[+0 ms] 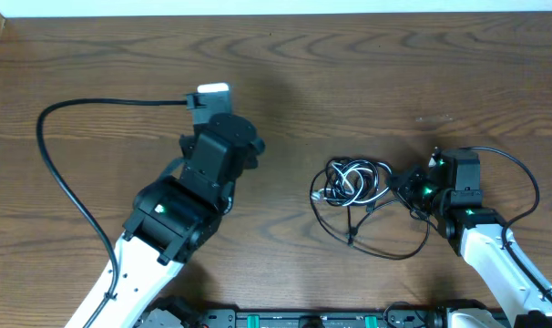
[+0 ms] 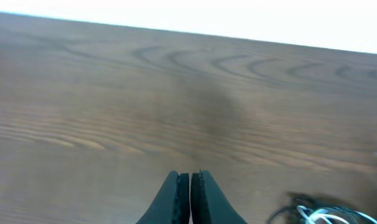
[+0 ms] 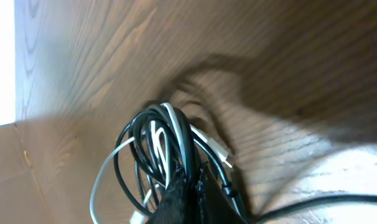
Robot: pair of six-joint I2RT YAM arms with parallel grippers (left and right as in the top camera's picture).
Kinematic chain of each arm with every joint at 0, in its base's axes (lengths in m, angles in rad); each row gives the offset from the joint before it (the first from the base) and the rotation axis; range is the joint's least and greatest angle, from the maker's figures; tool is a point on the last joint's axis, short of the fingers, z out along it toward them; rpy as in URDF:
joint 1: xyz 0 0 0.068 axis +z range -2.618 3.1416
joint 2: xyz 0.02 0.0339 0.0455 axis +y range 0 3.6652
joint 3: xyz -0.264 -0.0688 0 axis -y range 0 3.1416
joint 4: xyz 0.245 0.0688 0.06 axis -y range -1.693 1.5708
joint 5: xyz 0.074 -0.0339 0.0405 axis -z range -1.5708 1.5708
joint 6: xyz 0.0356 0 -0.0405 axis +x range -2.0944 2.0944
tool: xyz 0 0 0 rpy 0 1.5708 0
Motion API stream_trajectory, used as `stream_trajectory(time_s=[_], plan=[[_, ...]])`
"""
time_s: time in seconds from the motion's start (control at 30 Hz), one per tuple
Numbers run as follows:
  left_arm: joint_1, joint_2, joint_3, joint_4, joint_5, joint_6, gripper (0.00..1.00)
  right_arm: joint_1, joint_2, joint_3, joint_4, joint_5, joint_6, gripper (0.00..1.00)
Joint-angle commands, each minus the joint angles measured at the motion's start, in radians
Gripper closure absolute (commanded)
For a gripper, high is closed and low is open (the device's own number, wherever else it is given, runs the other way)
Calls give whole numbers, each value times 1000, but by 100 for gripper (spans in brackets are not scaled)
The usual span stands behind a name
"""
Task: Untangle cables
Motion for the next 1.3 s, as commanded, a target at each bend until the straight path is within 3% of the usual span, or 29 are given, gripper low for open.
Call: stream_trajectory(time_s=[0.0, 0.2, 0.4, 0.6, 0.9, 1.07, 1.27], plan=[[12, 25, -2, 0, 188, -33, 78, -3, -4, 2, 66, -154, -90, 99], [12, 115, -2, -3, 331, -33, 38, -3, -4, 2, 427, -555, -178, 99], [12, 176, -2, 25, 461, -24, 25, -3, -4, 2, 785, -788, -146, 99], [11, 189, -2, 106, 729, 179, 25, -2, -4, 2, 839, -810, -78, 99], [11, 190, -2, 73, 734, 320, 28, -15, -4, 2, 899, -811, 219, 99], [11, 196, -2, 69, 734, 320, 28, -43, -4, 2, 1039, -865, 441, 99], [-6, 245, -2, 76, 734, 318, 29, -43, -4, 2, 1157, -881, 572, 99]])
